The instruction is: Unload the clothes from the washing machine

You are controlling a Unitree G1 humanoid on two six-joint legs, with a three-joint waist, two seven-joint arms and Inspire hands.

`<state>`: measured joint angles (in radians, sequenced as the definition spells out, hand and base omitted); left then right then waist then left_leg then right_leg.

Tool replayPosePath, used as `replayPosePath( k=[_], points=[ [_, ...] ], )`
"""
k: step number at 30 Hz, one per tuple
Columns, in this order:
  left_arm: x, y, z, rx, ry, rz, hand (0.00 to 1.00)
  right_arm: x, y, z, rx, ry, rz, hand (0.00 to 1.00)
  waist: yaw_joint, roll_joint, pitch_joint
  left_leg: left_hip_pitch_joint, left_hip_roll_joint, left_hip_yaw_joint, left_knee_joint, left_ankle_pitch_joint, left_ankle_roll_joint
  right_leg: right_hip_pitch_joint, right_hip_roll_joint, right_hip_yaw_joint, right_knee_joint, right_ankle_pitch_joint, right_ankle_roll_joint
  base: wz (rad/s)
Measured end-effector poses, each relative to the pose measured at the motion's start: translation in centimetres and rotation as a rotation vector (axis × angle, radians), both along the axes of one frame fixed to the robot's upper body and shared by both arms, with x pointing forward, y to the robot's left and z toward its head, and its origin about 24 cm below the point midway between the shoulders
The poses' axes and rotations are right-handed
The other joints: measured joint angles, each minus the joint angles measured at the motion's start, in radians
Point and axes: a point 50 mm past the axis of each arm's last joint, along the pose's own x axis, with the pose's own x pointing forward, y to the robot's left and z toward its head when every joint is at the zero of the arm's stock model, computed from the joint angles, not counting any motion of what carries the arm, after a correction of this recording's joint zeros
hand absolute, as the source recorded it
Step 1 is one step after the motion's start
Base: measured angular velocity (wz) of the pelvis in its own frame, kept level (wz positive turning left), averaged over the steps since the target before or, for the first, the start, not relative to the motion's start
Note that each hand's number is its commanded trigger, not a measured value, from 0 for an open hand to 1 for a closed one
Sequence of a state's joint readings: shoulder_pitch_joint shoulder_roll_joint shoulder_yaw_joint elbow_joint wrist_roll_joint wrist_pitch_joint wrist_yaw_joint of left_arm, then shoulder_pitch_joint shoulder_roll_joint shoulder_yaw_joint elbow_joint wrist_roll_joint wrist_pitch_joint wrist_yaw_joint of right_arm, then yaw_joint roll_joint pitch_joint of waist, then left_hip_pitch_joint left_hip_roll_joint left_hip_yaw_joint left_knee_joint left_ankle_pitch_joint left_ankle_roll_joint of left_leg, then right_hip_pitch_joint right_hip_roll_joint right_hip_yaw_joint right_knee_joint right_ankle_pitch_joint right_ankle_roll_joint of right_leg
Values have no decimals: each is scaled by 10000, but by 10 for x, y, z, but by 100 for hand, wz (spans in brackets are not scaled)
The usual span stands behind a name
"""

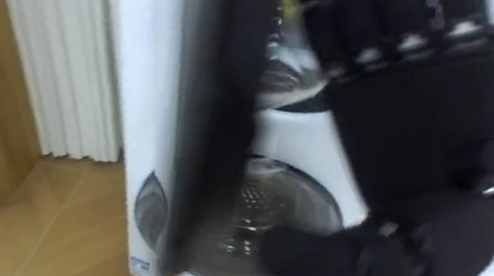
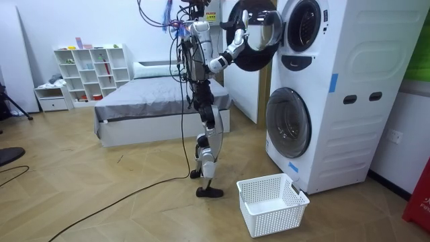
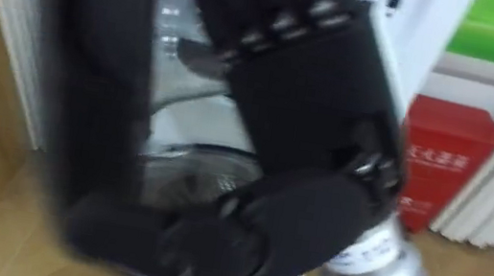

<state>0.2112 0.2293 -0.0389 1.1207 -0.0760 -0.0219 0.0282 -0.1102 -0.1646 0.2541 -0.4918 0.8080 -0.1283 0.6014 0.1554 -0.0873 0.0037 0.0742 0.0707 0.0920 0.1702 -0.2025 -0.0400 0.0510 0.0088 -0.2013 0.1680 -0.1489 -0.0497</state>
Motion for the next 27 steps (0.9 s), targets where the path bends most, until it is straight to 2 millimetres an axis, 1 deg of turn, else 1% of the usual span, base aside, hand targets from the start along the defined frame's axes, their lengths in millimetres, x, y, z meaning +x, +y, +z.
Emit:
replayPosePath(
  k=[1, 2, 4, 6, 8, 11, 13, 17, 25, 27],
  points=[
    [0, -1, 0, -21, 43, -81, 0, 1, 8, -7, -587, 282, 260, 0, 131, -9, 5, -2, 0, -8, -16, 0, 0, 1, 2, -2, -15, -2, -1, 8],
    [0, -2, -1, -30, 52, -125, 0, 2, 11, -11, -866, 419, 379, 0, 177, -16, 15, -15, 0, -28, -20, 0, 0, 0, 1, -19, -23, -3, -1, 10],
    [1, -2, -1, -46, 58, -153, 0, 2, 22, -20, -1581, 806, 699, 0, 279, -26, 21, -99, -33, -186, 19, 2, 3, 12, -34, -203, -112, -3, 3, 19],
    [1, -3, -1, -47, 55, -153, 0, 2, 24, -21, -1824, 801, 731, 0, 416, -1, 37, -104, -50, -214, -15, 6, 10, 20, -49, -233, -148, -3, 10, 6],
    [1, -4, -1, -12, 52, -176, 0, 1, 25, -21, -1839, 798, 807, 0, 453, 16, 49, -101, -52, -231, -35, 7, 11, 20, -50, -240, -150, -5, 14, 2],
    [2, -5, -1, -15, 52, -189, 0, 2, 29, -20, -1910, 732, 996, 0, 449, 78, 92, -98, -53, -231, -48, 7, 11, 21, -51, -239, -157, -5, 16, 0],
    [7, -7, -1, -35, -67, -233, 0, 1, 31, -21, -1939, 757, 1079, 0, 456, 106, 114, -103, -53, -230, -55, 7, 11, 17, -50, -243, -161, -8, 19, 0],
    [14, -8, -1, 65, -196, -385, 0, 2, 31, -22, -1935, 864, 1054, 0, 454, 125, 125, -101, -53, -227, -66, 6, 11, 13, -45, -240, -158, -9, 22, 0],
    [10, -8, -1, 101, -129, -392, 0, 2, 32, -23, -1920, 1020, 976, 0, 426, 121, 121, -139, -73, -247, -88, 3, 12, 13, -64, -246, -165, -21, 40, 0],
    [7, -8, -2, 58, -85, -298, 0, 5, 28, -21, -1864, 1021, 647, 0, 381, 122, 118, -147, -85, -264, -25, 3, 13, 15, -82, -272, -164, -23, 44, 3]
  ],
)
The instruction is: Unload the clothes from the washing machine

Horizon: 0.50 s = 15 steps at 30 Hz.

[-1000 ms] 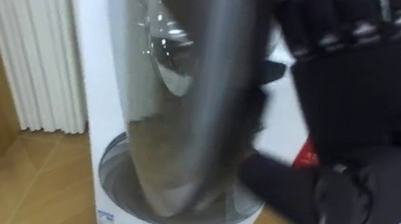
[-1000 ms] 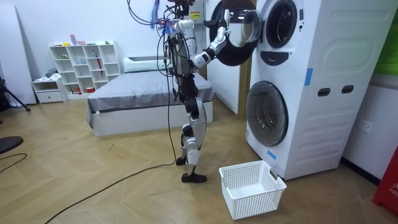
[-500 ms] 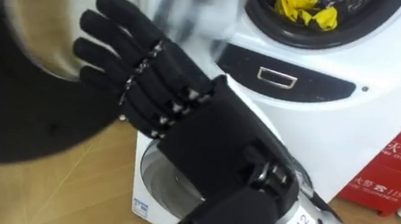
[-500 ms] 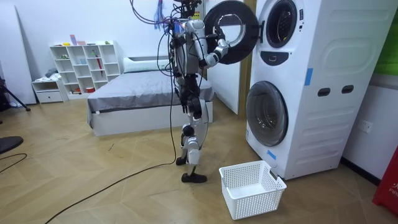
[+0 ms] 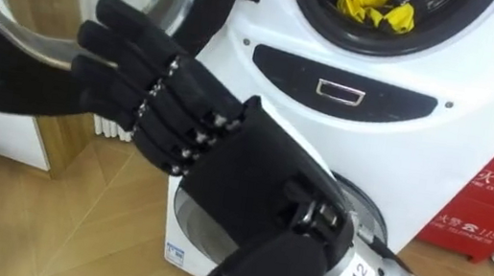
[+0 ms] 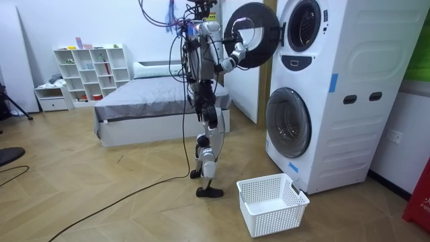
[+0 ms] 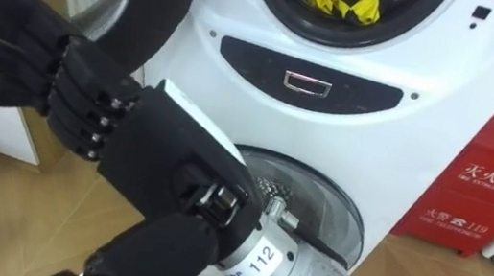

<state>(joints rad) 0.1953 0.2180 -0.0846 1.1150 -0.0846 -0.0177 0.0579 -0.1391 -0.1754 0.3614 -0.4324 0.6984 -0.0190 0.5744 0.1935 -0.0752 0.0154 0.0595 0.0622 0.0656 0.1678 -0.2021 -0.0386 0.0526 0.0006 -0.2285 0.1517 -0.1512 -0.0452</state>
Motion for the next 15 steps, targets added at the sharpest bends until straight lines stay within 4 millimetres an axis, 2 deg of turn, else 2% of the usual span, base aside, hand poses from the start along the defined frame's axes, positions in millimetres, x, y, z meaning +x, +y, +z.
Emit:
replayPosePath(
  k=[7, 12, 15],
  points=[
    [-14, 2, 0, 47, 124, 588, 0, 15, -36, 12, 567, 25, -2361, 0, -547, 29, -35, 8, -34, -44, -2, 11, 18, 45, 9, -117, 10, -1, 20, 3],
    [-17, -5, -2, -126, 118, 962, 0, 22, -58, 13, 628, 288, -4086, 0, -975, 257, -150, 21, -31, -83, 3, 10, 19, 68, -1, -164, 16, 0, 20, 0],
    [-17, -7, -3, -209, 56, 1165, 0, 23, -66, 13, 643, 417, -4917, 0, -1094, 329, -154, 38, -26, -98, 11, 10, 19, 89, -36, -162, 22, -1, 20, 0]
  ],
)
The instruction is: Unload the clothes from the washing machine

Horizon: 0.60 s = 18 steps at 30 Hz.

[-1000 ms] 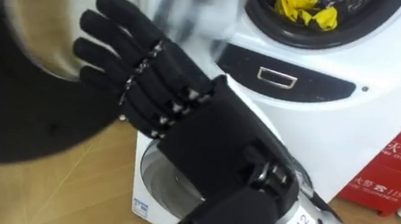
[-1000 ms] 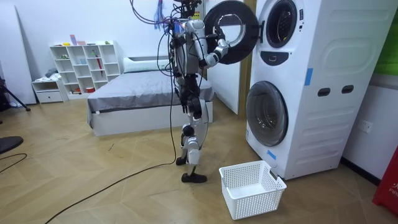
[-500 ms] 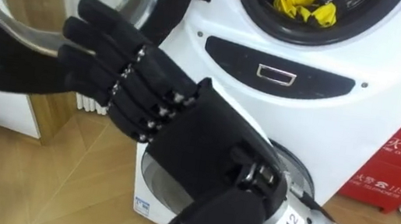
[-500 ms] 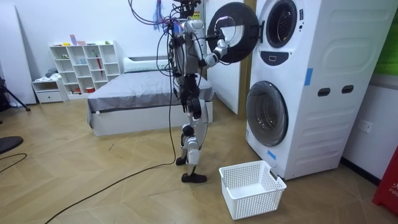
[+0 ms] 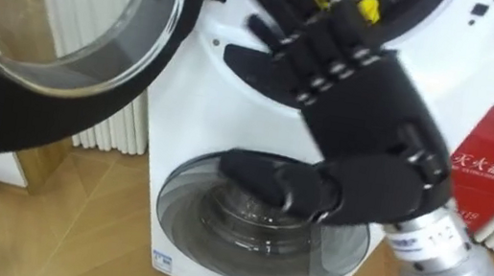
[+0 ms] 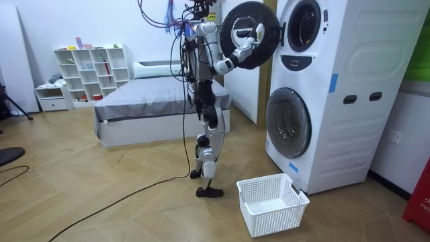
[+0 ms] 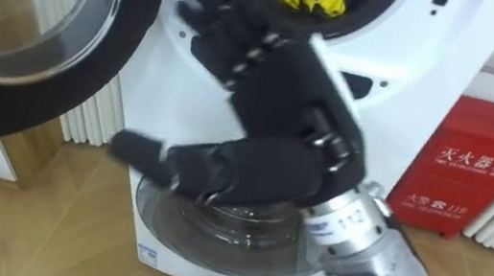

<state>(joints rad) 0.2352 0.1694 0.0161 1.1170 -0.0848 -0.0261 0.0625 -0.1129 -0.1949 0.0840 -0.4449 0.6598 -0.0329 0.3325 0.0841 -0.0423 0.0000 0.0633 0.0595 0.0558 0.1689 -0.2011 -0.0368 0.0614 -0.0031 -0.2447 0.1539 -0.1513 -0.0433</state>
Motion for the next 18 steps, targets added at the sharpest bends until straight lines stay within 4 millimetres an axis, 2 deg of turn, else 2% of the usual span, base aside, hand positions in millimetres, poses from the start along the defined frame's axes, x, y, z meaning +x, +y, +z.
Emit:
replayPosePath(
  k=[3, 8, 10, 15, 18],
  points=[
    [2, 0, 0, 29, -37, 1, 0, 3, -3, -2, 4, 250, -585, 0, -100, 19, 1, 11, -1, -2, 10, 2, 1, -4, -4, 38, -4, -2, -3, 0],
    [0, 1, 0, 220, 11, 56, 0, 6, -6, -5, -87, 557, -1386, 0, -52, -65, 30, 138, -26, -9, -2, 3, 3, 102, 32, 104, -35, -15, 14, -1],
    [-1, 2, 0, 333, 47, 87, 0, 10, -7, -11, -268, 838, -1713, 0, 1, -92, 53, 132, -31, -17, -3, 3, 3, 101, 38, 106, -35, -19, 19, 0],
    [0, 3, 1, 386, 39, 72, 0, 18, -13, -24, -1214, 1258, -2891, 0, 70, -163, 36, 51, -42, -9, 0, 3, 4, 53, 34, 103, -56, -52, 43, 1],
    [0, 3, 1, 382, 67, 164, 0, 23, -18, -32, -1774, 1575, -3556, 0, 252, -164, 37, 97, -35, -17, -10, 3, 4, 94, 48, 101, -62, -55, 38, 0]
  ],
)
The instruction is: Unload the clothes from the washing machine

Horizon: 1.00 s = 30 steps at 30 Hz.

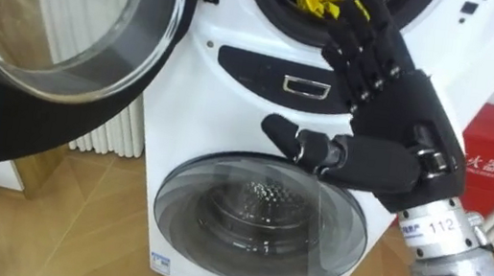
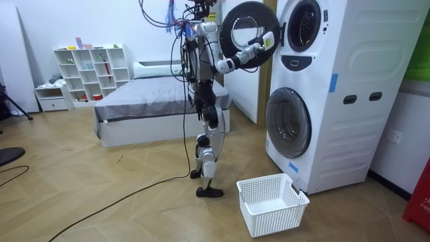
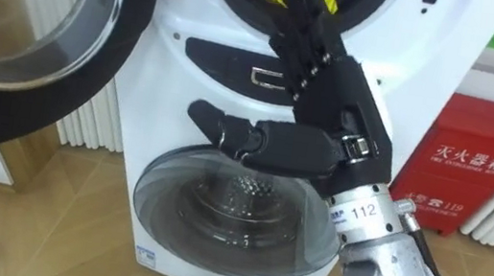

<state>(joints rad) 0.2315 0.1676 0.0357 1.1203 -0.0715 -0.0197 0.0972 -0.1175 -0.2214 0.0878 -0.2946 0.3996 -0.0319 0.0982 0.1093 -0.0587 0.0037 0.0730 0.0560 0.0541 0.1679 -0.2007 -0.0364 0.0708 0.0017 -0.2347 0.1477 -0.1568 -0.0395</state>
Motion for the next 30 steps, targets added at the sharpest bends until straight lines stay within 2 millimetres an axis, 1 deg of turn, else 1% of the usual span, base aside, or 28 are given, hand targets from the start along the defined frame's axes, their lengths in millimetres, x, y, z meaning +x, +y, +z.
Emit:
replayPosePath(
  k=[3, 6, 7, 8, 9, 10, 11, 12, 13, 14, 15, 16, 17, 18, 19, 20, 21, 22, 23, 24, 25, 26, 27, 28, 29, 30],
  points=[
    [1, 0, 0, -2, -15, 9, 0, 3, 0, 1, -24, -6, -367, 0, 94, -17, 18, -7, 9, -7, 5, 0, 0, -21, -2, -24, 19, -29, -19, 0],
    [0, 1, 0, 74, 41, 32, 0, 8, 3, 9, -241, -368, -600, 0, 181, -66, 50, -1, 36, 21, 76, -3, -5, -24, 25, -8, 48, -49, -37, 0],
    [-1, 1, 0, 99, 87, 61, 0, 8, 3, 11, -238, -427, -698, 0, 242, -96, 77, -55, 43, 14, 250, -10, -15, 20, 27, -14, 68, -49, -39, 0],
    [-1, 1, 0, 99, 110, 63, 0, 9, 3, 10, -295, -429, -783, 0, 271, -119, 86, -102, 45, 11, 393, -22, -26, 39, 18, -19, 92, -49, -39, 10],
    [-2, 2, 0, 96, 184, 111, 0, 10, 2, 8, -466, -378, -967, 0, 316, -109, 184, -223, 80, -12, 787, -94, -88, 151, 25, -33, 157, -54, -46, 16],
    [-4, 2, 0, 96, 267, 117, 0, 12, 0, 3, -604, -178, -1141, 0, 354, -91, 197, -426, 167, -8, 1421, -248, -117, 168, 52, -11, 306, -112, -78, 17],
    [-4, 2, 0, 99, 295, 90, 0, 13, -1, 1, -709, -114, -1247, 0, 377, -72, 213, -568, 208, -11, 1763, -344, -141, 163, 69, 4, 402, -180, -119, 14],
    [-4, 2, 0, 76, 371, 96, 0, 14, -1, -2, -836, -8, -1349, 0, 395, -59, 221, -864, 274, -24, 2401, -534, -163, 141, 94, -5, 546, -394, -182, 16],
    [-5, 1, -1, 8, 430, 102, 0, 15, -1, -3, -933, 20, -1430, 0, 469, 33, 261, -1165, 391, -35, 2921, -686, -187, 80, 118, -52, 774, -558, -255, 22],
    [-5, 1, -1, 8, 459, 101, 0, 15, -1, -4, -1006, 42, -1523, 0, 454, 31, 256, -1344, 435, -34, 3211, -694, -193, 22, 150, -53, 863, -652, -275, 31],
    [-6, 1, -1, -6, 500, 100, 0, 16, -3, -5, -1171, 68, -1695, 0, 462, 54, 253, -1685, 535, -26, 3890, -690, -194, -51, 182, -110, 1027, -823, -342, 24],
    [-7, 2, -1, -8, 541, 109, 0, 16, -3, -6, -1147, 113, -1775, 0, 466, 76, 259, -1834, 576, -27, 4218, -666, -174, -49, 197, -124, 1118, -880, -377, 23],
    [-9, 2, -1, -8, 655, 152, 0, 18, -4, -8, -1024, 243, -1845, 0, 555, 81, 242, -2312, 593, -80, 5039, -525, -138, -31, 207, -40, 1262, -1049, -561, 28],
    [-13, 2, -1, -17, 800, 176, 0, 21, -6, -11, -1023, 379, -2030, 0, 539, 38, 219, -2805, 343, -117, 5065, -527, -129, -6, 217, 236, 1395, -1202, -620, 38],
    [-16, 2, -1, -38, 893, 149, 0, 23, -10, -13, -1049, 500, -2270, 0, 598, -4, 184, -3299, 59, -101, 4365, -452, -145, 1, 198, 517, 1476, -1336, -570, 29],
    [-17, 1, -1, -46, 926, 138, 0, 23, -11, -13, -1047, 540, -2348, 0, 672, 9, 155, -3511, -58, -73, 3807, -360, -168, 9, 194, 598, 1473, -1358, -557, -8],
    [-22, 1, -1, -55, 1033, 190, 0, 24, -10, -12, -1049, 546, -2306, 0, 896, 59, 80, -3785, -166, -32, 2547, 90, -191, 17, 219, 751, 1482, -1398, -570, -33],
    [-25, 1, -1, -50, 1095, 231, 0, 25, -8, -12, -1052, 526, -2252, 0, 983, 96, 61, -3836, -158, -18, 1874, 401, -152, 34, 266, 851, 1501, -1446, -557, -60],
    [-32, 3, 0, -20, 1204, 460, 0, 25, -7, -12, -1045, 529, -2212, 0, 1181, 184, 65, -3850, -131, -17, 1002, 1114, -119, 170, 255, 978, 1574, -1605, -529, -57],
    [-39, 5, 1, 42, 1330, 657, 0, 25, -6, -12, -1089, 592, -2178, 0, 1178, 176, 47, -3746, -155, -15, 645, 1826, -66, 293, 209, 1072, 1642, -1795, -491, -43],
    [-41, 8, 2, 89, 1321, 843, 0, 26, -6, -12, -1075, 587, -2205, 0, 1114, 30, -8, -3646, -262, 31, 514, 2411, 70, 400, 142, 1143, 1641, -1935, -374, -12],
    [-40, 9, 2, 98, 1284, 844, 0, 26, -6, -11, -1072, 555, -2239, 0, 1026, -50, -14, -3585, -349, 32, 544, 2568, 247, 455, 116, 1245, 1636, -2022, -317, 0],
    [-38, 8, 1, 27, 1225, 813, 0, 27, -5, -9, -1025, 516, -2230, 0, 919, -188, -41, -3538, -505, 123, 717, 2706, 486, 582, -56, 1257, 1628, -2151, -216, -4],
    [-34, 7, 1, -100, 1123, 762, 0, 28, -4, -7, -993, 438, -2265, 0, 850, -365, -39, -3500, -731, 273, 1077, 2485, 664, 756, -361, 1215, 1573, -2277, -98, -6],
    [-30, 7, 1, -143, 1040, 721, 0, 29, -4, -6, -1012, 383, -2306, 0, 823, -408, -42, -3494, -854, 298, 1255, 2327, 717, 863, -478, 1209, 1546, -2319, -30, 0],
    [-21, 6, 0, -193, 829, 654, 0, 28, -6, -5, -1007, 337, -2448, 0, 753, -459, -2, -3513, -977, 466, 1749, 1870, 824, 1119, -681, 1207, 1538, -2395, 108, -3]
  ],
)
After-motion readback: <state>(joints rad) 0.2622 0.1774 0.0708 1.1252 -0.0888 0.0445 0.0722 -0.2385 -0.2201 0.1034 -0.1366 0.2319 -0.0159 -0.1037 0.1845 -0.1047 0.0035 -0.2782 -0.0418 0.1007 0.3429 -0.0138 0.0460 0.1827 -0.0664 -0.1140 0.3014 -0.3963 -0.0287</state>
